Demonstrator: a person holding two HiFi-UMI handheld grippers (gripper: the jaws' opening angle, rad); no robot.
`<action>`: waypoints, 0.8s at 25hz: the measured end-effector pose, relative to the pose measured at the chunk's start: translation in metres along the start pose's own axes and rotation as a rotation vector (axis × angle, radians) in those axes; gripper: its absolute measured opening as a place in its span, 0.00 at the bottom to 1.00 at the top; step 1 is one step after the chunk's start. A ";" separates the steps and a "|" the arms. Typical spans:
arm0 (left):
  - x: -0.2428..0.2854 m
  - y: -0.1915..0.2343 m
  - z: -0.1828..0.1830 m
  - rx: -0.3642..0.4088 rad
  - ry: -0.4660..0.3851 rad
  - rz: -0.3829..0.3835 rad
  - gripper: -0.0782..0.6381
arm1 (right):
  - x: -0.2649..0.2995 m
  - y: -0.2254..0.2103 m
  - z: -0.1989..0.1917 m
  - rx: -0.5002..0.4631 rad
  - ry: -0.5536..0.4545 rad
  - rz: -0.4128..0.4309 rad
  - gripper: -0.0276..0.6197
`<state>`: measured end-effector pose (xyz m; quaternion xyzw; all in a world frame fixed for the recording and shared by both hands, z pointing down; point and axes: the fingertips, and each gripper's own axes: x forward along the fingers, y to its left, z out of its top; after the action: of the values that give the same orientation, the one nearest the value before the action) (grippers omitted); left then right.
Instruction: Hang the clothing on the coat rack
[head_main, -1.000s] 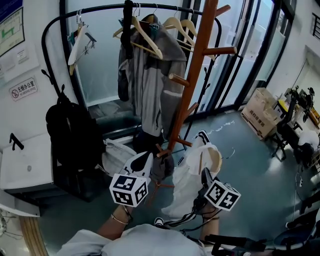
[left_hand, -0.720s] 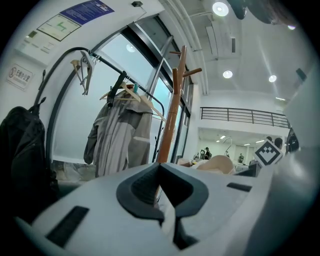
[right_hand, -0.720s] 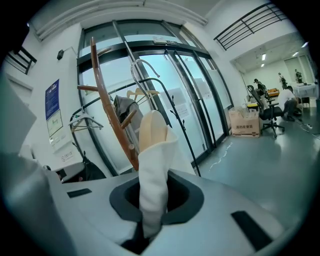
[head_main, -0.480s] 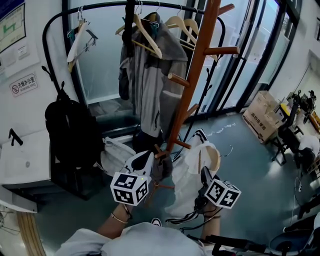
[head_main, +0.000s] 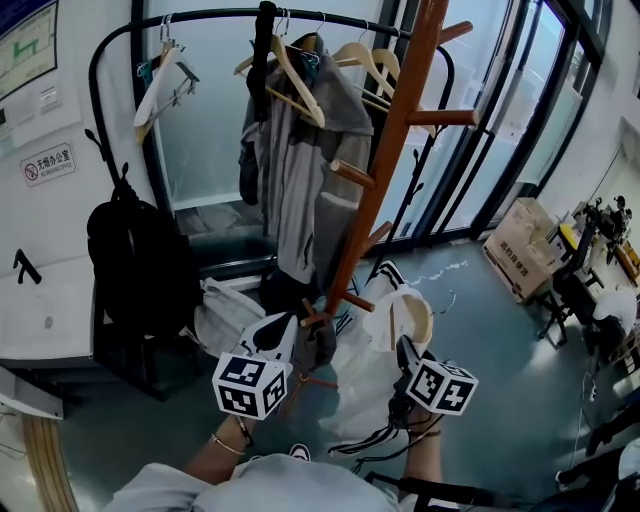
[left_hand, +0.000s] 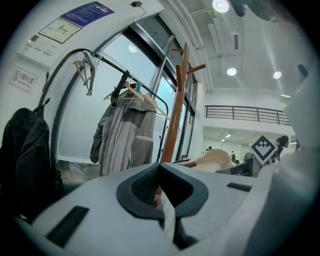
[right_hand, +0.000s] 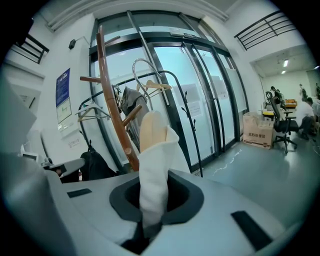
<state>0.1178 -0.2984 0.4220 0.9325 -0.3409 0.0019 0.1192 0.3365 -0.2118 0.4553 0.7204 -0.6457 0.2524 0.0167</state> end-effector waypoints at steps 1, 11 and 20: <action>0.000 0.000 0.000 0.002 0.002 0.002 0.12 | 0.001 -0.002 0.001 -0.003 0.003 0.001 0.10; -0.003 0.011 0.000 0.001 0.002 0.057 0.12 | 0.021 -0.004 0.016 -0.118 0.071 0.065 0.10; -0.009 0.026 0.003 0.005 -0.009 0.119 0.12 | 0.041 -0.006 0.036 -0.205 0.115 0.100 0.10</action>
<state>0.0936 -0.3126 0.4245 0.9108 -0.3965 0.0055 0.1150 0.3559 -0.2609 0.4411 0.6662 -0.7013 0.2264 0.1144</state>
